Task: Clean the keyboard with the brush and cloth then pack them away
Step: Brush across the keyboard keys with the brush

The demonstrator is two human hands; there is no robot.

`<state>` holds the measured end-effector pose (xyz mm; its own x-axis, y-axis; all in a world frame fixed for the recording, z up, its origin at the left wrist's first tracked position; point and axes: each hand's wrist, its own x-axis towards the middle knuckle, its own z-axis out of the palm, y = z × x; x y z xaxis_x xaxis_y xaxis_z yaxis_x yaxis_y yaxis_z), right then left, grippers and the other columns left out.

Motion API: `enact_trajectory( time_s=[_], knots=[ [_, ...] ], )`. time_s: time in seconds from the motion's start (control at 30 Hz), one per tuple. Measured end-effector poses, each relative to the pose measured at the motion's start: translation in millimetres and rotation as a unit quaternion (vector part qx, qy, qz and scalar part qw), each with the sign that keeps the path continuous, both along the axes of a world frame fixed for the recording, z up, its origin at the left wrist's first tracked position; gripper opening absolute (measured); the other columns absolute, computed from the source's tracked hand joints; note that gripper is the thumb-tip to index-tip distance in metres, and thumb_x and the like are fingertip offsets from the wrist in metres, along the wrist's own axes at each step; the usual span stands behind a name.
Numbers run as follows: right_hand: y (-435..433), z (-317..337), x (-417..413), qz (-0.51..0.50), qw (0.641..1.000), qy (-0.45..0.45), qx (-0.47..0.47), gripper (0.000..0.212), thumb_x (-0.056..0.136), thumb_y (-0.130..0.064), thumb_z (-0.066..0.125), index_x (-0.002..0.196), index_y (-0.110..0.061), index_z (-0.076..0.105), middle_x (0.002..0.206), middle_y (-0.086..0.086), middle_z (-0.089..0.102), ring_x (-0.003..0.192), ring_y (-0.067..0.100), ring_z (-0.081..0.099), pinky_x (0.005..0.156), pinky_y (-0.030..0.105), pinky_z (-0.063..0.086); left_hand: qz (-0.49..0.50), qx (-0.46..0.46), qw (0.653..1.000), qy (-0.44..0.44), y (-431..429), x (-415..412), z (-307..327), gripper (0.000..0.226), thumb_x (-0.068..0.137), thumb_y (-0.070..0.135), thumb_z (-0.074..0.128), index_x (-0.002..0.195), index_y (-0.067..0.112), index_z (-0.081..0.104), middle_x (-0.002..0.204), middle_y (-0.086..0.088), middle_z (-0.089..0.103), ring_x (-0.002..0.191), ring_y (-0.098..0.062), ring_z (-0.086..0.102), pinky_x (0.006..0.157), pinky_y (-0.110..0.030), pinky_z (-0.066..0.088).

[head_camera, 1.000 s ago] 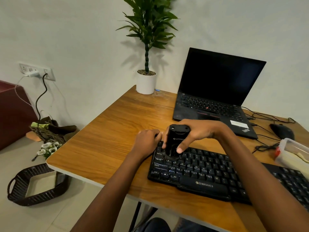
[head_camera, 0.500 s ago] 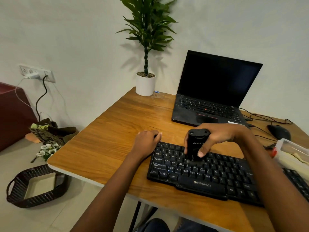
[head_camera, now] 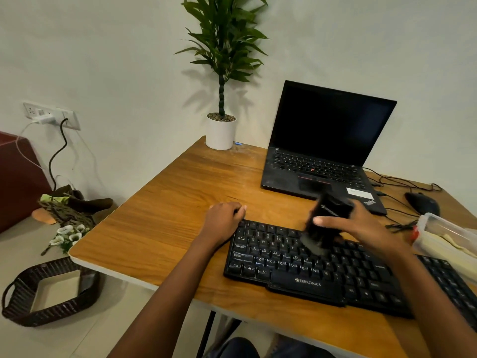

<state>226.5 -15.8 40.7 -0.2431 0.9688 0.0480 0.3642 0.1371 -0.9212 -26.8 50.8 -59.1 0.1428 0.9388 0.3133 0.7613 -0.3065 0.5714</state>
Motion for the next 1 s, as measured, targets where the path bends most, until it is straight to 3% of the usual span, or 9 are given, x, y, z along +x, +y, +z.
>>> enact_trajectory(
  time_s=[0.13, 0.2, 0.3, 0.43, 0.57, 0.67, 0.8, 0.87, 1.0],
  knots=[
    [-6.8, -2.2, 38.1, 0.004, 0.997, -0.074, -0.029, 0.093, 0.023, -0.069, 0.080, 0.102, -0.023, 0.063, 0.096, -0.008, 0.072, 0.089, 0.011, 0.068, 0.073, 0.028, 0.051, 0.002, 0.006, 1.000, 0.002, 0.6, -2.8, 0.5, 0.039, 0.101, 0.033, 0.038, 0.088, 0.009, 0.066, 0.080, -0.007, 0.066, 0.074, -0.021, 0.059, 0.086, -0.031, 0.039],
    [-1.6, 1.9, 36.1, 0.040, 0.991, -0.115, -0.052, 0.085, 0.033, -0.064, 0.081, 0.106, -0.025, 0.063, 0.102, -0.004, 0.070, 0.093, 0.013, 0.068, 0.076, 0.031, 0.054, 0.004, 0.003, 1.000, 0.002, 0.2, -2.9, 1.6, 0.039, 0.101, 0.033, 0.038, 0.087, 0.009, 0.065, 0.078, -0.007, 0.065, 0.073, -0.021, 0.059, 0.089, -0.031, 0.037],
    [6.8, 3.6, 2.7, 0.059, 0.988, -0.127, -0.072, 0.066, 0.052, -0.043, 0.085, 0.107, -0.017, 0.059, 0.094, 0.006, 0.070, 0.074, 0.017, 0.069, 0.059, 0.022, 0.054, 0.006, 0.004, 1.000, -0.002, 0.8, -3.8, 0.8, 0.039, 0.101, 0.032, 0.038, 0.086, 0.008, 0.065, 0.077, -0.008, 0.065, 0.072, -0.022, 0.058, 0.089, -0.033, 0.038],
    [16.4, -7.0, -72.6, 0.085, 0.989, -0.123, -0.024, 0.026, 0.077, -0.021, 0.072, 0.096, -0.021, 0.053, 0.081, 0.001, 0.066, 0.053, 0.001, 0.062, 0.048, 0.015, 0.047, 0.004, 0.011, 1.000, 0.001, 0.2, -1.9, 2.5, 0.036, 0.100, 0.030, 0.039, 0.081, 0.009, 0.061, 0.075, -0.008, 0.063, 0.072, -0.025, 0.057, 0.074, -0.032, 0.038],
    [17.2, -16.4, -106.9, 0.084, 0.994, -0.066, 0.014, 0.025, 0.079, -0.019, 0.072, 0.097, -0.013, 0.056, 0.080, 0.002, 0.064, 0.051, 0.001, 0.059, 0.045, 0.016, 0.046, -0.006, 0.012, 1.000, 0.001, -0.3, -5.1, 4.6, 0.021, 0.092, 0.019, 0.052, 0.084, 0.004, 0.064, 0.083, -0.014, 0.068, 0.077, -0.032, 0.060, 0.062, -0.032, 0.036],
    [7.5, -13.0, -90.4, 0.014, 1.000, 0.011, 0.003, 0.027, 0.074, -0.024, 0.073, 0.094, -0.013, 0.058, 0.083, 0.006, 0.067, 0.054, 0.010, 0.061, 0.046, 0.019, 0.049, -0.001, 0.005, 1.000, 0.002, -1.8, -5.6, 3.5, 0.025, 0.095, 0.023, 0.050, 0.076, 0.010, 0.059, 0.071, -0.006, 0.062, 0.066, -0.024, 0.055, 0.066, -0.032, 0.036],
    [0.4, -4.3, -60.5, -0.127, 0.986, -0.087, 0.068, 0.017, 0.080, -0.016, 0.070, 0.076, -0.018, 0.054, 0.073, -0.001, 0.059, 0.054, 0.003, 0.058, 0.040, 0.010, 0.041, 0.003, -0.001, 1.000, -0.004, -1.6, -1.7, 2.4, 0.035, 0.101, 0.029, 0.039, 0.071, 0.015, 0.053, 0.058, 0.004, 0.046, 0.054, -0.014, 0.042, 0.070, -0.029, 0.034],
    [-1.0, -7.0, -74.3, -0.112, 0.988, -0.090, 0.057, 0.017, 0.081, -0.015, 0.068, 0.075, -0.017, 0.053, 0.069, -0.001, 0.058, 0.045, 0.000, 0.056, 0.038, 0.010, 0.040, 0.004, -0.003, 1.000, 0.000, -2.1, -2.0, 4.3, 0.035, 0.101, 0.029, 0.039, 0.072, 0.016, 0.053, 0.059, 0.004, 0.046, 0.056, -0.014, 0.043, 0.070, -0.029, 0.033],
    [4.3, -25.0, -127.0, -0.089, 0.991, -0.073, 0.071, 0.018, 0.077, -0.025, 0.070, 0.075, -0.021, 0.053, 0.072, -0.002, 0.060, 0.062, 0.014, 0.061, 0.050, 0.023, 0.050, 0.012, 0.002, 1.000, 0.012, -5.9, -4.6, 11.1, 0.023, 0.097, 0.022, 0.046, 0.084, 0.011, 0.062, 0.078, -0.009, 0.064, 0.075, -0.028, 0.057, 0.069, -0.033, 0.036]
  ],
)
